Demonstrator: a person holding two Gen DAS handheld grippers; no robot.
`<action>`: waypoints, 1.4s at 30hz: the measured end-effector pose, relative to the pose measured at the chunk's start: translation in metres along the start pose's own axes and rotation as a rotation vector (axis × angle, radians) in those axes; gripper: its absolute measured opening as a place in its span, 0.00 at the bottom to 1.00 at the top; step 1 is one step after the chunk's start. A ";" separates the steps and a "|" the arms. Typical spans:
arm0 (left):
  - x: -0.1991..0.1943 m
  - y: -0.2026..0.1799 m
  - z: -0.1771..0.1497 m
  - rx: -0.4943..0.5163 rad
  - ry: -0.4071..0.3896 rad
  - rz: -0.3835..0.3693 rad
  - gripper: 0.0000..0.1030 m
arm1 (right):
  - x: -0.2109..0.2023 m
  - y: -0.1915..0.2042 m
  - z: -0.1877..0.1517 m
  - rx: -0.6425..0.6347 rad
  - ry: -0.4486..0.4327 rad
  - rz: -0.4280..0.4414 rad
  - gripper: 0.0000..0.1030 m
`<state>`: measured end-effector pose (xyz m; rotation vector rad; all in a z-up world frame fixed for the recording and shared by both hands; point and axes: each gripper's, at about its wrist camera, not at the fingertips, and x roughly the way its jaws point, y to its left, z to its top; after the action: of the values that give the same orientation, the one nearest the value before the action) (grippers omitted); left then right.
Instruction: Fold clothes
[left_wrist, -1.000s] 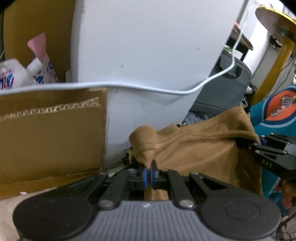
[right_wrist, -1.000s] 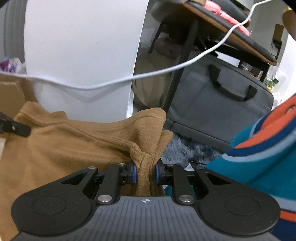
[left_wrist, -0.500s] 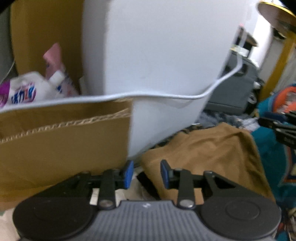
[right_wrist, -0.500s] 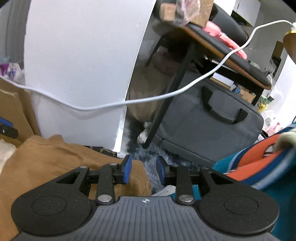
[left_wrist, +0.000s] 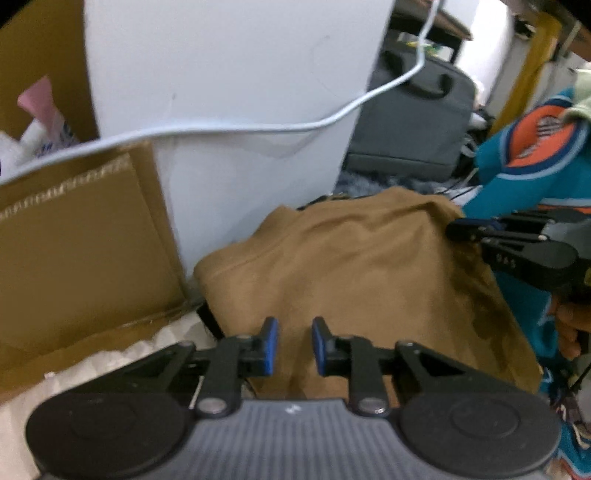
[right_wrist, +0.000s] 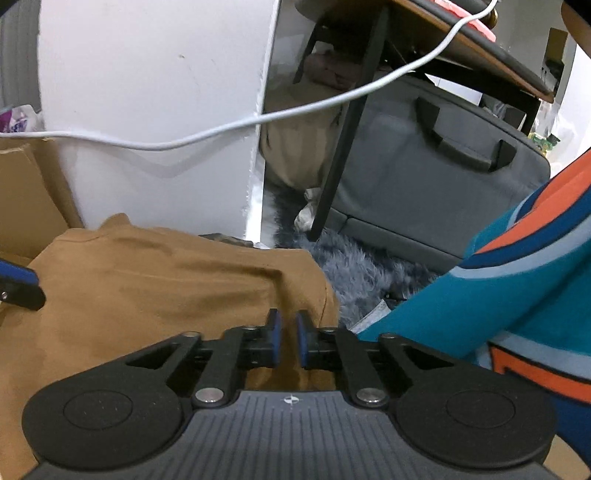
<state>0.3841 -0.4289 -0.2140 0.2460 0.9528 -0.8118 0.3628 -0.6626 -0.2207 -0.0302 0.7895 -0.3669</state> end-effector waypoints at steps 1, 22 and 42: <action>0.001 0.000 -0.001 0.001 -0.001 0.005 0.22 | 0.004 -0.001 0.000 0.001 0.002 -0.011 0.09; -0.031 -0.050 -0.047 0.043 0.006 -0.015 0.18 | -0.057 -0.014 -0.092 0.045 -0.073 0.076 0.07; -0.050 -0.078 -0.104 0.094 0.023 -0.014 0.19 | -0.107 -0.037 -0.166 0.202 -0.124 0.077 0.08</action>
<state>0.2471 -0.4029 -0.2224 0.3310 0.9400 -0.8689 0.1659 -0.6429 -0.2586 0.1643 0.6263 -0.3670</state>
